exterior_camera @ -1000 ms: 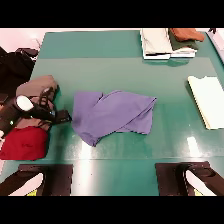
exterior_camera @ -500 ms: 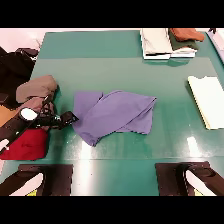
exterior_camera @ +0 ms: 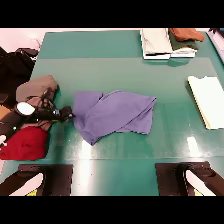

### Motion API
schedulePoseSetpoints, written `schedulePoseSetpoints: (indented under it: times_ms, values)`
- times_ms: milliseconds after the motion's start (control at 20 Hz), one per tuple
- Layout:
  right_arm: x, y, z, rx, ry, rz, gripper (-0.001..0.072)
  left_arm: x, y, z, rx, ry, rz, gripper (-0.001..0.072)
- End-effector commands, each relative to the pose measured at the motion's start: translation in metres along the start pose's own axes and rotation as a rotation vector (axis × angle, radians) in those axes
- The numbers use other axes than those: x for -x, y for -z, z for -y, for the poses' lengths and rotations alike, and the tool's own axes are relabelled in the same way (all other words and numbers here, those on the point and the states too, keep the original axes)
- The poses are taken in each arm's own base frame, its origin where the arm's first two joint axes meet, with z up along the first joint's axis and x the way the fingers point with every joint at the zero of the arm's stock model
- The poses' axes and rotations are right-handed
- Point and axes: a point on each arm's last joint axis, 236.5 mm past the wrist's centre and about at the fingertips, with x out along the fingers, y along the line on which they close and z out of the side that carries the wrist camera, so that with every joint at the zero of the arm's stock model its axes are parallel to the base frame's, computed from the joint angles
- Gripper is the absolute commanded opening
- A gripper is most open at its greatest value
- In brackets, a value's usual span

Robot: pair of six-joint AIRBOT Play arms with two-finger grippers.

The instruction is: Fold the shirts.

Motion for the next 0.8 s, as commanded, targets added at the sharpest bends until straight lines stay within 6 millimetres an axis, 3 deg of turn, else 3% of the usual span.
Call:
schedulePoseSetpoints:
  times_ms: [0, 150, 200, 250, 300, 350, 500, 750]
  values:
    - [-0.014, 0.088, 0.042, -0.141, 0.059, -0.258, 0.0021, 0.036, -0.046, 0.042, -0.147, 0.031, 0.077, 0.0025]
    - [-0.029, 0.207, 0.088, -0.405, 0.116, -0.502, 0.0031, 0.070, -0.085, 0.078, -0.225, 0.064, 0.183, 0.0025]
    - [-0.036, 0.243, 0.096, -0.481, 0.124, -0.557, 0.0174, 0.076, -0.091, 0.084, -0.236, 0.072, 0.203, 0.0025]
    - [-0.046, 0.281, 0.098, -0.559, 0.116, -0.615, 0.0412, 0.079, -0.093, 0.089, -0.243, 0.078, 0.211, 0.0025]
    - [-0.054, 0.318, 0.092, -0.620, 0.100, -0.685, 0.0463, 0.079, -0.094, 0.089, -0.243, 0.078, 0.213, 0.0025]
    - [-0.063, 0.347, 0.082, -0.662, 0.072, -0.743, 0.0462, 0.078, -0.093, 0.086, -0.246, 0.070, 0.206, 0.0025]
    - [-0.104, 0.393, 0.037, -0.716, -0.061, -0.811, 0.0458, 0.077, -0.092, 0.084, -0.252, 0.060, 0.201, 0.0025]
    - [-0.167, 0.405, -0.018, -0.653, -0.170, -0.851, 0.0449, 0.077, -0.092, 0.084, -0.253, 0.059, 0.201, 0.0025]
